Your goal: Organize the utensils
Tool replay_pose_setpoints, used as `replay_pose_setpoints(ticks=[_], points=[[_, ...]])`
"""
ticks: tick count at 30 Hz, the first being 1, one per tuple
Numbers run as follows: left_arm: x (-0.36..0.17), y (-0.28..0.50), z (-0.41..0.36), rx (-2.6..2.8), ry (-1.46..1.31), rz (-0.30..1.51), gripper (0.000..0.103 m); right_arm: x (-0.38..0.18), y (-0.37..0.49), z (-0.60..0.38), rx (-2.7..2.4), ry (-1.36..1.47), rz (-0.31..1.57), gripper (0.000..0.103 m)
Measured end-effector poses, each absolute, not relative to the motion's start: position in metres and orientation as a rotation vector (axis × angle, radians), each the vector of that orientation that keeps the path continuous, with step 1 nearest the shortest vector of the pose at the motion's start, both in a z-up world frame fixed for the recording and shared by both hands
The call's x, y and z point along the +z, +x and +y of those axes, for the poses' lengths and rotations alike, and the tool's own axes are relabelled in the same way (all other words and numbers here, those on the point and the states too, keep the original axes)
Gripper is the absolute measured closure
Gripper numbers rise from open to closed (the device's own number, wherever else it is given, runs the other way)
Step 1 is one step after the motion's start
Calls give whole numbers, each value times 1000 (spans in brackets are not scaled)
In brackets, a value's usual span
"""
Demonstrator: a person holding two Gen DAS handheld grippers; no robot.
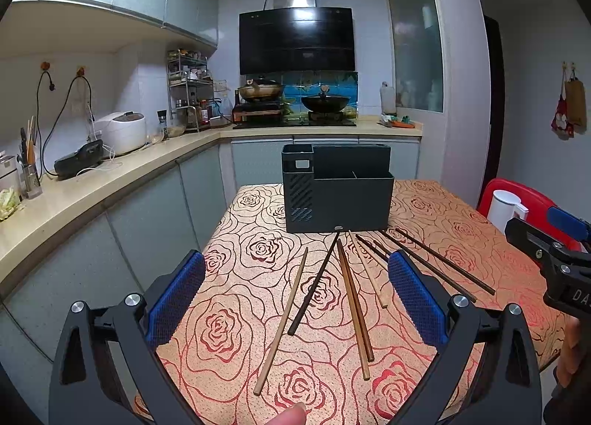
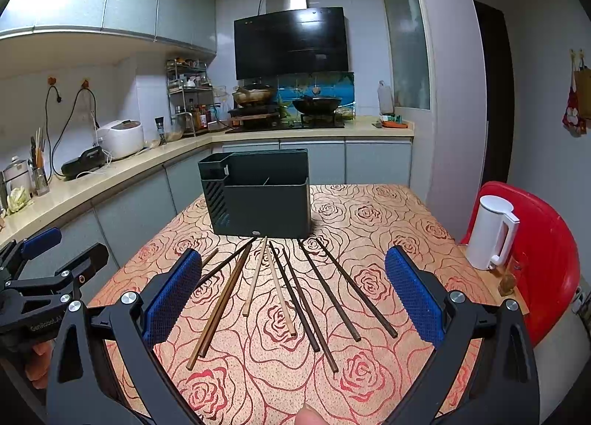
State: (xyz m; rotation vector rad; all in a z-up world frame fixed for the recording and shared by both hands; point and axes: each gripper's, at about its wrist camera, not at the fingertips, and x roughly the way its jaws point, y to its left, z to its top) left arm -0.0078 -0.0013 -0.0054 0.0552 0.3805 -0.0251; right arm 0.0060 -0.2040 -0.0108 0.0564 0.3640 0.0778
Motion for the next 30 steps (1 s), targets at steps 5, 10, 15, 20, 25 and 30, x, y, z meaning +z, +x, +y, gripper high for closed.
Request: replay_pose_setpoints(ticks=[5,10,15,20,25,30], points=[[-6,-6,-3,-31,56,391,7,-13,7,-203,74,59,373,7],[-7,-4,-3,-34,58,400,7,-14,8,-205,71,61,377,7],[-8,-3,-1,-36,56,405,7,-15,8,-205,70,61,378,7],[-10,-2,-2,-38,57,412,7,-16,9,-206,70,61,382,7],[-14,0,-3,-42,60,422,7,-18,11,-208,69,61,391,7],[-20,3,-2,-41,61,443,7,-16,14,-211,63,56,395,7]])
